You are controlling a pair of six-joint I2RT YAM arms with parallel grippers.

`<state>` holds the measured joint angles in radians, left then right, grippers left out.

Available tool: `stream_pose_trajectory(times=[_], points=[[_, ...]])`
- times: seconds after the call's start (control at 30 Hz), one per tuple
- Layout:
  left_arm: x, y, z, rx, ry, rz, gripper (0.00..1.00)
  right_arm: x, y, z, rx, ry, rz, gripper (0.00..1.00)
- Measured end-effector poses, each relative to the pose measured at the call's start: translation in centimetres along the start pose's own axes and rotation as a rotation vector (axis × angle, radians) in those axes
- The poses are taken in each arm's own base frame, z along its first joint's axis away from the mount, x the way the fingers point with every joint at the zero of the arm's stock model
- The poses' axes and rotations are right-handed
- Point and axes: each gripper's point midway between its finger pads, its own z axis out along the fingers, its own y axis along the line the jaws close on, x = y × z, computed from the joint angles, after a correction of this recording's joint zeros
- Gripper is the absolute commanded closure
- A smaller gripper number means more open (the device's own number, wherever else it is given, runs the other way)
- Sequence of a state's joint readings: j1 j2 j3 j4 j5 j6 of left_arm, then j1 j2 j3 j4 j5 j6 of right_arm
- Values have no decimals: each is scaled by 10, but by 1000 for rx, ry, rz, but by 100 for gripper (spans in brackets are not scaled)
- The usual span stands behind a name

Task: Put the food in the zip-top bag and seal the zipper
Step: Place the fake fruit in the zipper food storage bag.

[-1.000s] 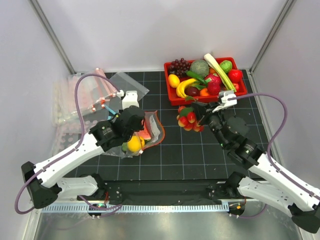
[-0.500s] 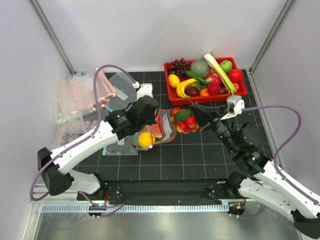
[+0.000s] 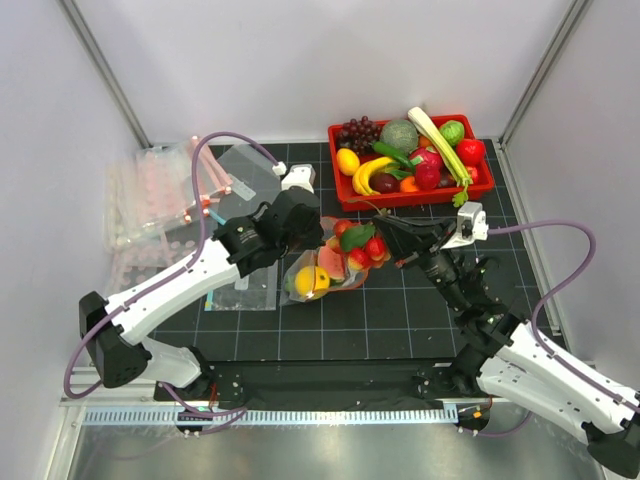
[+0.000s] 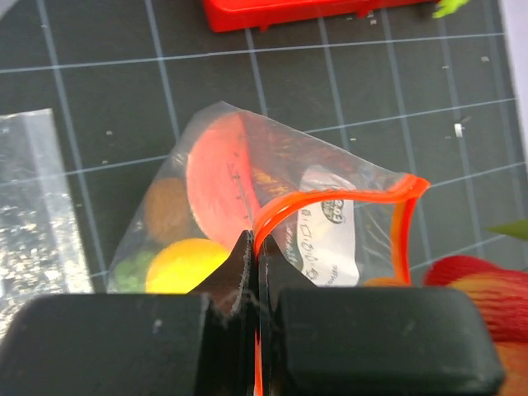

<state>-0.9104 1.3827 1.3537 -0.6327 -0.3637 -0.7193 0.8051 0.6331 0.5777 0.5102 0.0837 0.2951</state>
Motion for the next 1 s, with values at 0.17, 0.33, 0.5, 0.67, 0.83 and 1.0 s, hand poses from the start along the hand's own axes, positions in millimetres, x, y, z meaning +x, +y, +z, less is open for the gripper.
stream_pose_trajectory(times=[0.17, 0.33, 0.5, 0.67, 0.83, 1.0], points=[[-2, -9, -2, 36, 0, -34, 100, 3, 1, 1, -8, -25, 49, 99], [-3, -8, -2, 48, -20, -61, 100, 14, 0, 7, -15, -39, 114, 99], [1, -3, 5, 40, -14, -68, 100, 34, -4, 10, -1, -9, 172, 99], [1, -1, 8, 37, -16, -79, 100, 29, -4, 10, 7, -36, 216, 99], [0, 0, 9, 40, -21, -84, 100, 26, -6, 12, 19, -66, 240, 99], [1, 3, 6, 45, -22, -89, 100, 50, -17, 21, 53, -30, 239, 99]])
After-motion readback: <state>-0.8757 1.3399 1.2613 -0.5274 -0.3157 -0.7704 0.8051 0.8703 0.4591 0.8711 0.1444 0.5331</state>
